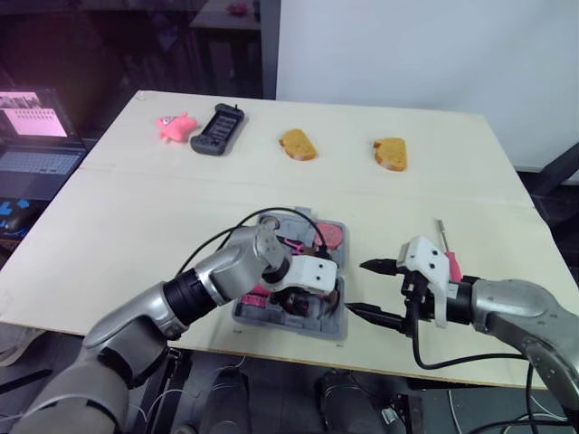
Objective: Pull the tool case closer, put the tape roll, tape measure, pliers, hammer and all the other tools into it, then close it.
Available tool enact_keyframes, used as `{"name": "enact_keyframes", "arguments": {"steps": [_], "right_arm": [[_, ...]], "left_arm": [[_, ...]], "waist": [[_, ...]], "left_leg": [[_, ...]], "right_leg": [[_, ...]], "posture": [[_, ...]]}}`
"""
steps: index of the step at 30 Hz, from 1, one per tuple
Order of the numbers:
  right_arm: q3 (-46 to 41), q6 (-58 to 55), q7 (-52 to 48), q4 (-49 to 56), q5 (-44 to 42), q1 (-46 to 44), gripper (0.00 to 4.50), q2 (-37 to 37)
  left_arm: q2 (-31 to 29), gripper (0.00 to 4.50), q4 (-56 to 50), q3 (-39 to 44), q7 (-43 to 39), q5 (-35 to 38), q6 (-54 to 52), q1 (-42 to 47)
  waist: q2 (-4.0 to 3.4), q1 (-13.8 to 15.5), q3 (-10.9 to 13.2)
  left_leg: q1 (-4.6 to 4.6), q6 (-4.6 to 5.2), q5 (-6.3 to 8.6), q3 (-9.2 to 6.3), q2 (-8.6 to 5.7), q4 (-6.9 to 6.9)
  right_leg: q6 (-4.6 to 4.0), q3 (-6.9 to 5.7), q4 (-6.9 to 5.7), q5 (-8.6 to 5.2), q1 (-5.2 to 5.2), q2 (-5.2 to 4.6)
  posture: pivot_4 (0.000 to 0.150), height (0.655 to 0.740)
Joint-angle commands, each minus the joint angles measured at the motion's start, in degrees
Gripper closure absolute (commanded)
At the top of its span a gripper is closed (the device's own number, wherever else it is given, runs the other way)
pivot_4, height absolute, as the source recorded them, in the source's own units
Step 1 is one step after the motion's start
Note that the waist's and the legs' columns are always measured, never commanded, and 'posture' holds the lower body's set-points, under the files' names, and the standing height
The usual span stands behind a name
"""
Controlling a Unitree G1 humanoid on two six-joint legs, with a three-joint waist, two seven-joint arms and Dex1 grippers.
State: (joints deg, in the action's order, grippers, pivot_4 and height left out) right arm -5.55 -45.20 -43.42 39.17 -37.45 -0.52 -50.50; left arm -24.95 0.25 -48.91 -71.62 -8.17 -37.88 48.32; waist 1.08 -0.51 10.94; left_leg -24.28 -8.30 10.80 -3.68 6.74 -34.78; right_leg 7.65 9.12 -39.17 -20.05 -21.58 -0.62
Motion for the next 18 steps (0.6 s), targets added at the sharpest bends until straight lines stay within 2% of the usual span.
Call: {"name": "enact_keyframes", "arguments": {"steps": [1,9,16,18], "right_arm": [[-1.26,0.53,-0.18,2.08,-1.04,-0.26,0.00,0.13],[-1.19,0.20,-0.39,2.30,-1.53,-0.23,0.00,-0.06],[-1.40,0.08,-0.05,2.36,-1.74,-0.28,0.00,-0.26],[-1.53,0.04,0.29,2.48,-1.77,-0.20,0.00,-0.06]], "left_arm": [[-0.33,0.62,0.35,0.86,1.55,-2.30,-0.71,0.48],[-1.75,0.62,-2.95,3.76,0.82,-0.69,-2.60,0.95],[-3.01,0.62,-4.40,15.98,0.53,7.84,-4.74,-0.82],[-1.67,0.62,-2.94,23.42,2.21,12.69,2.40,-4.57]], "waist": [[0.00,-0.15,0.00],[0.00,-0.52,0.01],[0.00,-0.50,0.02],[-0.02,-0.46,0.02]], "left_leg": [[-0.01,0.03,0.02,0.00,0.00,-0.15],[-0.05,0.07,0.05,0.00,-0.01,-0.26],[-0.08,0.12,0.07,0.00,-0.01,-0.26],[-0.08,0.14,0.08,0.00,-0.01,-0.26]], "right_leg": [[-0.01,0.01,0.01,0.00,0.09,0.00],[0.05,0.05,0.06,-0.01,0.13,0.02],[0.09,0.04,0.06,-0.03,0.11,0.02],[0.13,0.04,0.06,-0.02,0.12,0.02]], "posture": [[0.150,0.7395],[0.150,0.7395],[0.150,0.7395],[0.150,0.7395]]}}
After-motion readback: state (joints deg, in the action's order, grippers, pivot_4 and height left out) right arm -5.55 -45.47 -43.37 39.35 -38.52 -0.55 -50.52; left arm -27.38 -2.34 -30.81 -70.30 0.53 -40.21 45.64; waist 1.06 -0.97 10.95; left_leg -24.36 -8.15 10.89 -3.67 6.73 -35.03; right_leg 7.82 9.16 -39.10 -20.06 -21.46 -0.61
